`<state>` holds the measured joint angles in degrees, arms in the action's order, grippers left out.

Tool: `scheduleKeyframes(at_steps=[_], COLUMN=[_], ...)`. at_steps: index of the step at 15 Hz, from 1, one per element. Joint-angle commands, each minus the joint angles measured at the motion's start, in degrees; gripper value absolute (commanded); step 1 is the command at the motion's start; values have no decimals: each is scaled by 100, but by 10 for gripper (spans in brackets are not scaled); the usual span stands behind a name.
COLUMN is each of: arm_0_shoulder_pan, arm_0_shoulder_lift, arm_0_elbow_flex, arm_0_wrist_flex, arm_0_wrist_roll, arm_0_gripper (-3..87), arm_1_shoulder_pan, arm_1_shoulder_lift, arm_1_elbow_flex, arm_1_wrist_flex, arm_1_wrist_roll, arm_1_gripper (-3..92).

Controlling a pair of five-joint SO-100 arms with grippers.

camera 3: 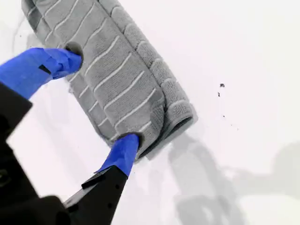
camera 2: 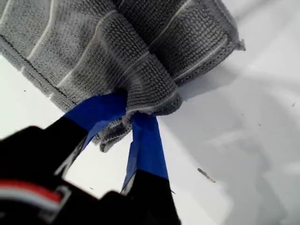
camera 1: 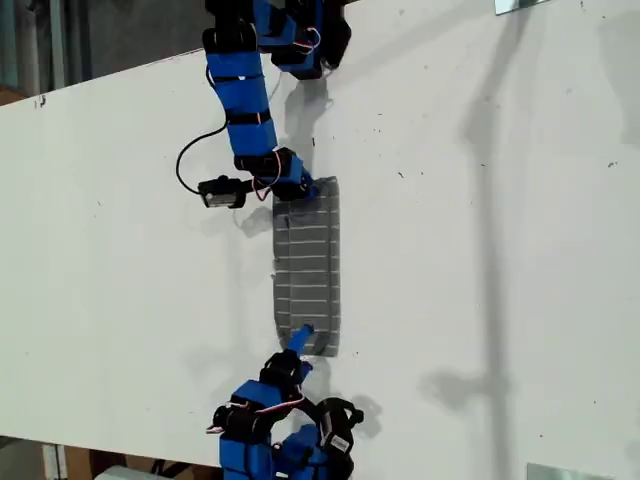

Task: Grasp corners of a square towel and fold twice.

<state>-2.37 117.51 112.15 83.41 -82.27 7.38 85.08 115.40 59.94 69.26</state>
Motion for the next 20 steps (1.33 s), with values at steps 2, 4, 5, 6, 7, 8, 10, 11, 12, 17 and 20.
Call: scheduleKeyframes(at_steps=[2, 4, 5, 6, 7, 8, 10, 11, 12, 17, 20], arm_0_shoulder_pan=[167, 272, 396, 475, 527, 527, 536, 545, 562, 686, 606], arm_0_shoulder_lift=[2593, 4562, 5010, 5186, 5326, 5476, 5836, 6100, 6416, 7128, 7181], arm_0_elbow_flex=[1723, 2971, 3322, 3489, 3612, 3735, 4017, 4175, 4342, 4869, 5010], arm_0_wrist_flex=[-79, 185, 281, 316, 281, 237, 220, 202, 211, 237, 141], arm_0_wrist_roll=[-756, -1354, -1608, -1793, -1863, -1890, -1907, -1898, -1890, -1758, -1626], arm_0_gripper=[323, 319, 316, 312, 308, 305, 302, 302, 302, 300, 300], arm_1_shoulder_pan=[0, -18, 0, 79, 202, 264, 308, 396, 457, 79, -422], arm_1_shoulder_lift=[53, 334, 536, 756, 1055, 1389, 1916, 2206, 2496, 5379, 6100], arm_1_elbow_flex=[-158, -158, -167, -97, 158, 466, 932, 1187, 1380, 2074, 2206], arm_1_wrist_flex=[-35, 158, 422, 773, 984, 993, 1037, 1151, 1415, 3190, 3173], arm_1_wrist_roll=[62, 97, 176, 404, 773, 967, 1415, 1608, 1837, 3190, 3823], arm_1_gripper=[-1, -1, -1, -1, -1, -1, -1, -1, -1, -1, -1])
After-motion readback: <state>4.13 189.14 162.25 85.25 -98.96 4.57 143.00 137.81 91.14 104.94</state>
